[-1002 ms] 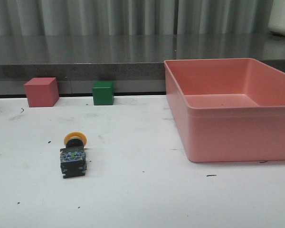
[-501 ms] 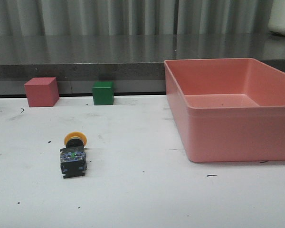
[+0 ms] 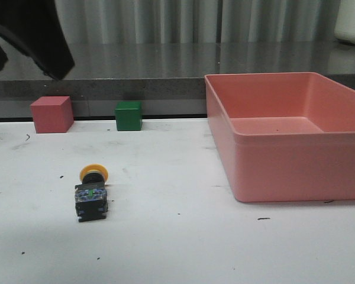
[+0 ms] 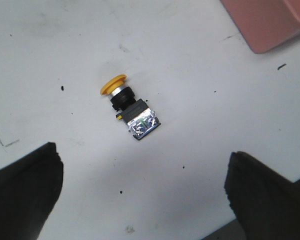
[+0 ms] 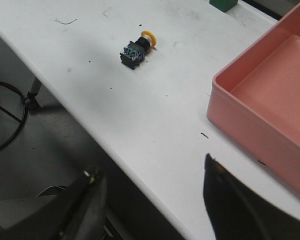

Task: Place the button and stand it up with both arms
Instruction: 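Move the left gripper down over the lying button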

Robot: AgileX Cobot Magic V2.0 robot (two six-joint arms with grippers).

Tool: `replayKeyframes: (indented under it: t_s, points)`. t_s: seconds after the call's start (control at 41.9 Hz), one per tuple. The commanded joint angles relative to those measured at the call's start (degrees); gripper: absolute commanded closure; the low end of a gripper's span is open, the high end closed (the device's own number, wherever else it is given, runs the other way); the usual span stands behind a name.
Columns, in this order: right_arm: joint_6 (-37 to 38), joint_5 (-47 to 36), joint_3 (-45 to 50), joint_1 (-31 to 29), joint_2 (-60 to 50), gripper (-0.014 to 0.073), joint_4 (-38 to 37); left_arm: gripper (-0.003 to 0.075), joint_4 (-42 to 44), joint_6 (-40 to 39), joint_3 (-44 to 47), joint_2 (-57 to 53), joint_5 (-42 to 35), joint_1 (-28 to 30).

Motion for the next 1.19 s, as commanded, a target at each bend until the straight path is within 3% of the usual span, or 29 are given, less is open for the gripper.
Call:
replayKeyframes:
  t_s: [0.0, 0.191, 0.525, 1.169]
  points:
    - [-0.61, -3.31, -1.29, 0.07, 0.27, 0.0145, -0.66, 0.0085, -0.26, -3.66, -5.89, 4.03, 0.82, -0.46]
    - [-0.61, -3.31, -1.29, 0.07, 0.27, 0.0145, -0.66, 0.0085, -0.26, -6.24, -14.08, 14.86, 9.16, -0.46]
    - [-0.61, -3.32, -1.29, 0.07, 0.27, 0.0145, -0.66, 0.0104, -0.26, -8.78, -22.09, 27.52, 16.55, 1.16]
    - [-0.61, -2.98, -1.29, 0.07, 0.27, 0.0145, -0.66, 0.0104, -4.76, -8.78, -29.90, 40.25, 20.42, 5.87]
